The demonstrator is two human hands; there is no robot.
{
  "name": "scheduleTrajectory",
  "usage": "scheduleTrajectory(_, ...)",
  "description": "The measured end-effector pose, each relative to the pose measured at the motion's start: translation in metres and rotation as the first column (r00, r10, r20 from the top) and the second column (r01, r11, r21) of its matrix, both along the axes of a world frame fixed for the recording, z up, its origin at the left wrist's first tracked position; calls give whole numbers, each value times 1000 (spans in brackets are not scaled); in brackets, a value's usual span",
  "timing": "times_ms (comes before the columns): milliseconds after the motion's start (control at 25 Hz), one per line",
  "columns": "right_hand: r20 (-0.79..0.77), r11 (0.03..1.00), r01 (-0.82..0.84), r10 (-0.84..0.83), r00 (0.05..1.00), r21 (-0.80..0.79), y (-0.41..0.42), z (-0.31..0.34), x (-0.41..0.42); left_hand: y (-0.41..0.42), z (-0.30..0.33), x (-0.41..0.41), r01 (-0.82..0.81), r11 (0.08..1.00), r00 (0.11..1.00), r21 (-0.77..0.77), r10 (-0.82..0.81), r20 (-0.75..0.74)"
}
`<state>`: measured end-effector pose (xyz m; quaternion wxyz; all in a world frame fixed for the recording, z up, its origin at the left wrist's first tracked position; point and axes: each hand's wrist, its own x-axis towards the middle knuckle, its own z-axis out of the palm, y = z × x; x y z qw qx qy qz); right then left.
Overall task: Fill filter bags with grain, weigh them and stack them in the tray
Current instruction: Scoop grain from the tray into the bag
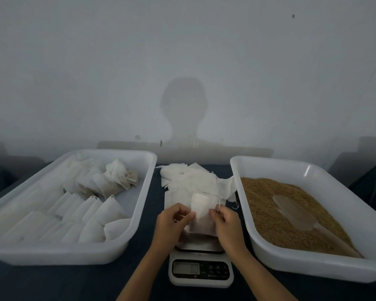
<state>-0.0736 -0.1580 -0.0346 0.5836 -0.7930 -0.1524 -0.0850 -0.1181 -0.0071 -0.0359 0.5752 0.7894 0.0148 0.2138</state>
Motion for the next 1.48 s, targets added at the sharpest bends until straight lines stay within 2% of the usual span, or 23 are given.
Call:
scheduleTrajectory(80,77,997,29,-23,997,-67,-4,-9,1,-3,-5,1,-43,993,999,112,41,16)
scheduleTrajectory(160,218,978,90,-48,975,-187,-9,-15,3,-4,-10,-1,-116,973,993,200,116,9)
scheduleTrajectory(240,336,963,138,-54,940,-232,-11,-21,5,-2,-14,-1,-180,944,984,276,173,50)
scheduleTrajectory(360,288,981,124,-77,955,-148,-11,-27,6,2,-16,-1,-177,930,982,322,148,113)
scheduleTrajectory(440,283,993,79,-50,958,-91,-14,-28,5,5,-16,-1,-200,947,977,250,173,127)
scheduleTrajectory(600,235,999,11,-19,972,37,-29,-30,6,18,-14,0,-284,959,955,-14,284,84)
scheduleTrajectory(760,176,999,-16,8,984,40,-33,-32,4,25,-16,0,-307,943,952,-132,307,-20)
scheduleTrajectory(960,147,995,-57,45,988,80,-35,-34,4,25,-20,-1,-329,932,944,-155,324,-57)
scheduleTrajectory(1480,167,994,-74,59,984,85,-35,-35,5,23,-21,-2,-305,943,952,-134,303,-33)
